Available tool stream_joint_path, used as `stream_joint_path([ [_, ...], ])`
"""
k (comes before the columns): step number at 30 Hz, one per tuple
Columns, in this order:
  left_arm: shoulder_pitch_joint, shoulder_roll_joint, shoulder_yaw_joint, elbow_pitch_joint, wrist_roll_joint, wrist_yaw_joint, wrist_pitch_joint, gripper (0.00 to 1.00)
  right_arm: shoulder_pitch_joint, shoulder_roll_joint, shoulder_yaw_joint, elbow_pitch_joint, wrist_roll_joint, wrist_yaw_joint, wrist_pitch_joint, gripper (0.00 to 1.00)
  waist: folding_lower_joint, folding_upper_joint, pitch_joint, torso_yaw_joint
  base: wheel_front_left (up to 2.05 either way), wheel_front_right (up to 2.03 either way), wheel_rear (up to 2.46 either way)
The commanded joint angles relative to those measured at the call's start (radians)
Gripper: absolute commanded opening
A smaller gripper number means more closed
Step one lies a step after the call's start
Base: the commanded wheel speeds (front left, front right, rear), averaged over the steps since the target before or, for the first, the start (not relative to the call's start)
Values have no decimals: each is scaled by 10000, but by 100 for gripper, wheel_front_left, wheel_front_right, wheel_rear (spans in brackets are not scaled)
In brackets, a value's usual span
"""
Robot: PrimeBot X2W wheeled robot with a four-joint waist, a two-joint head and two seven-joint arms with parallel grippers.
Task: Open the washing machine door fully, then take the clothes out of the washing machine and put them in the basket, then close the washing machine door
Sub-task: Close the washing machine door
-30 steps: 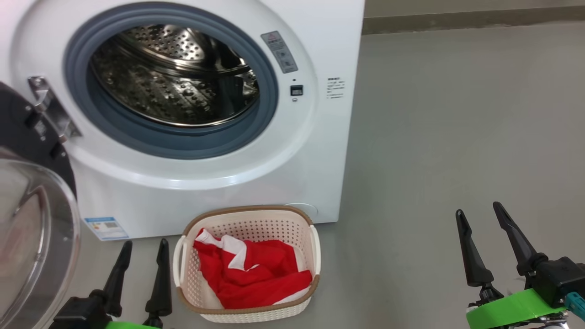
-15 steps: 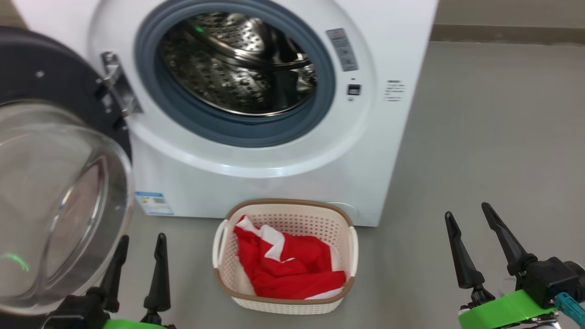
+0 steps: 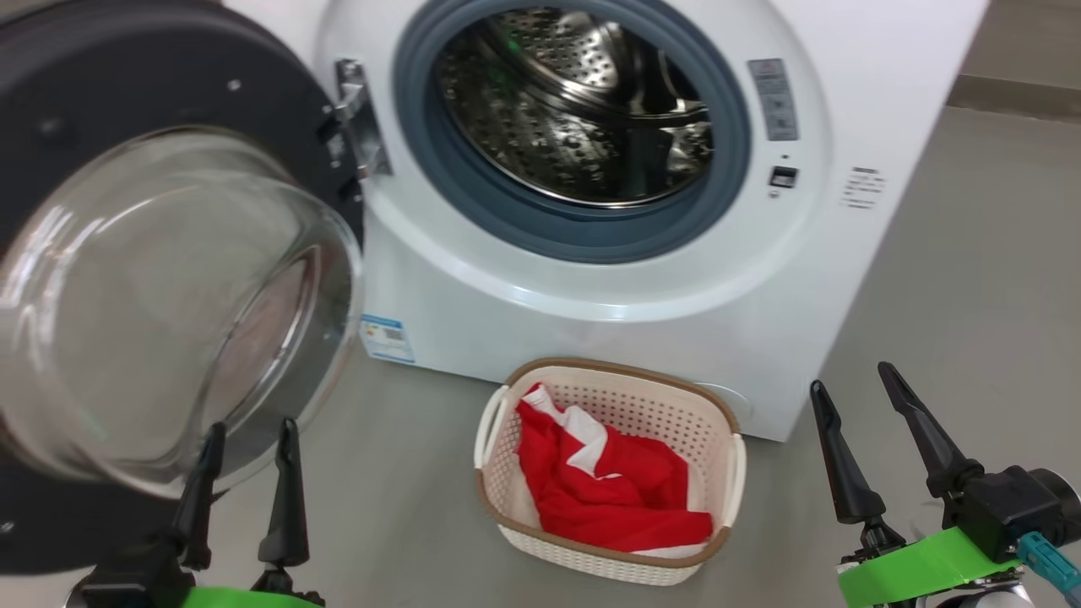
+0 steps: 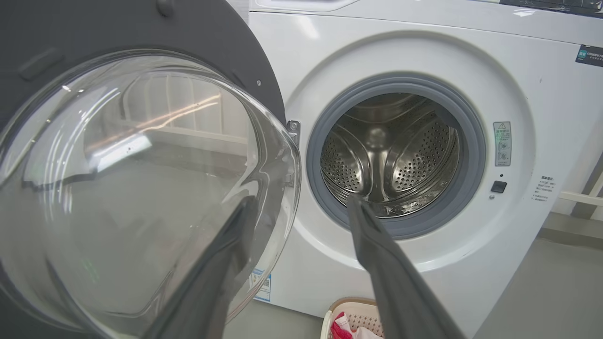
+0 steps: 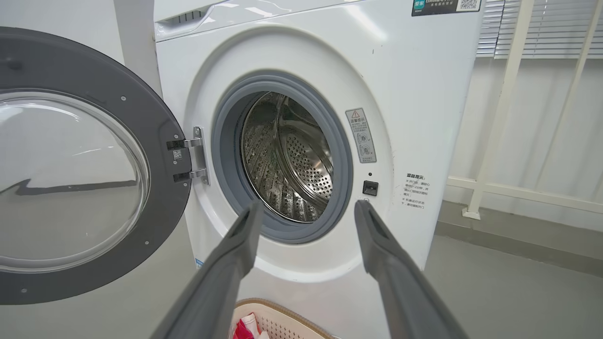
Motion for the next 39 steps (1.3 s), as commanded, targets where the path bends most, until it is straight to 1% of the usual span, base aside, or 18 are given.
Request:
stream_joint_path([
  [1, 21, 110, 328, -338, 113, 110, -120, 100, -435, -89, 208, -305, -31, 63, -63, 100, 0, -1, 11, 453, 0, 0, 0],
  [7, 78, 110, 298, -455, 141, 313, -115, 100, -479, -113, 228, -322, -43, 63, -63, 100, 0, -1, 71, 888, 0, 0, 0],
  [12, 132, 140, 306, -561, 236, 523, -113, 100, -506, -128, 250, -296, -41, 63, -63, 100, 0, -1, 114, 1081, 0, 0, 0],
  [18, 124, 160, 285, -576, 385, 734, -115, 100, -562, -176, 279, -267, 7, 63, -63, 100, 0, -1, 140, 1097, 0, 0, 0],
  [24, 123, 179, 311, -572, 399, 811, -116, 100, -576, -190, 283, -236, 19, 63, -63, 100, 0, -1, 122, 1000, 0, 0, 0],
  [25, 107, 201, 306, -570, 427, 823, -117, 49, -579, -194, 286, -232, 18, 63, -63, 100, 0, -1, 120, 981, 0, 0, 0],
  [26, 79, 234, 296, -588, 478, 837, -117, 0, -580, -195, 285, -230, 19, 63, -63, 100, 0, -1, 118, 962, 0, 0, 0],
  [29, -110, 310, 418, -921, 608, 949, -118, 0, -577, -192, 270, -233, 27, 63, -63, 100, 0, -1, 130, 907, 0, 0, 0],
  [33, -723, 462, 876, -1826, 654, 1052, -118, 0, -541, -199, 240, -219, 31, 63, -63, 100, 0, -1, 156, 855, 0, 0, 0],
  [35, -1098, 678, 1110, -2209, 798, 1136, -119, 0, -526, -206, 162, -202, -91, 63, -63, 100, 0, -1, 167, 816, 0, 0, 0],
  [36, -1576, 994, 1380, -2466, 981, 1258, -119, 0, -524, -203, 115, -194, -147, 63, -63, 100, 0, -1, 181, 773, 0, 0, 0],
  [39, -2276, 1491, 1815, -2618, 1201, 1504, -103, 0, -556, -214, 123, -177, -166, 63, -63, 100, 0, -1, 195, 648, 0, 0, 0],
])
